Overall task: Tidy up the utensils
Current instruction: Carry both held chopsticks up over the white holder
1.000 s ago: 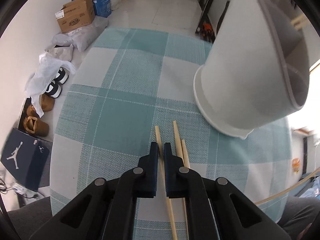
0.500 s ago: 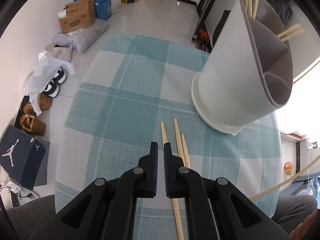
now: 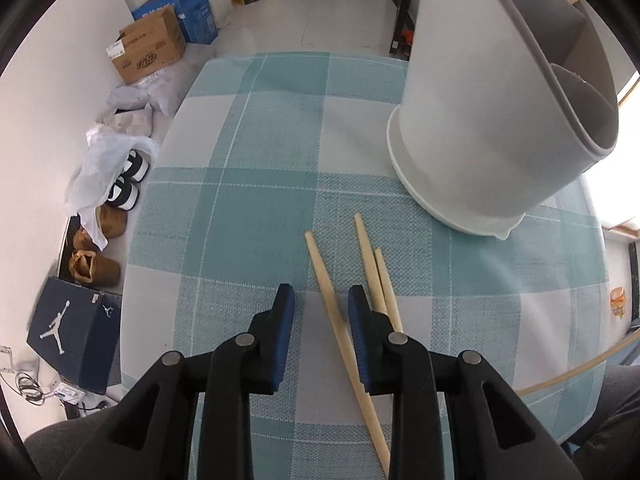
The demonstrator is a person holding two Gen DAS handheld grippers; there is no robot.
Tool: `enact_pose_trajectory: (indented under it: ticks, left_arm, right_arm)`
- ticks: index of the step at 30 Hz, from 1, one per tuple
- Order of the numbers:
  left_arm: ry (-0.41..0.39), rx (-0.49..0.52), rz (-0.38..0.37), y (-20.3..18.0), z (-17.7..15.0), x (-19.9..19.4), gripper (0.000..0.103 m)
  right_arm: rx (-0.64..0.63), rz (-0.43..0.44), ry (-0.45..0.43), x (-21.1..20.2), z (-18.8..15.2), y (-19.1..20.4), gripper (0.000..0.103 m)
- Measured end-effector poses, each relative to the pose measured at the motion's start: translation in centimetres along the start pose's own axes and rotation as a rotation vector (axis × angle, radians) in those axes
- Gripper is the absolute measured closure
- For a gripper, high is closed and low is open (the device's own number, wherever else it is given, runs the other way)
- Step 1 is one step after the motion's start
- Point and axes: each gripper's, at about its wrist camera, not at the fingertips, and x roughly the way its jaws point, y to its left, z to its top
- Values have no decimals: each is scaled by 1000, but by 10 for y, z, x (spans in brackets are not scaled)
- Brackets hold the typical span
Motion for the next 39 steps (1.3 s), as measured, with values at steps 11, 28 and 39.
enact_pose_trajectory:
  ticks: [11,28,39]
  left_arm:
    - [-24,-53,-57,0,4,-4,101]
    - [-442,-17,-229,-9,-24,-115,101]
    - [-481,40,-244,-5,-16,-142,102]
  right_arm:
    - [-20,-2,9,2,1,3,99]
    - [-119,-36,-10,6,-8,36,99]
    - [-212,-39,-50,1,8,73,99]
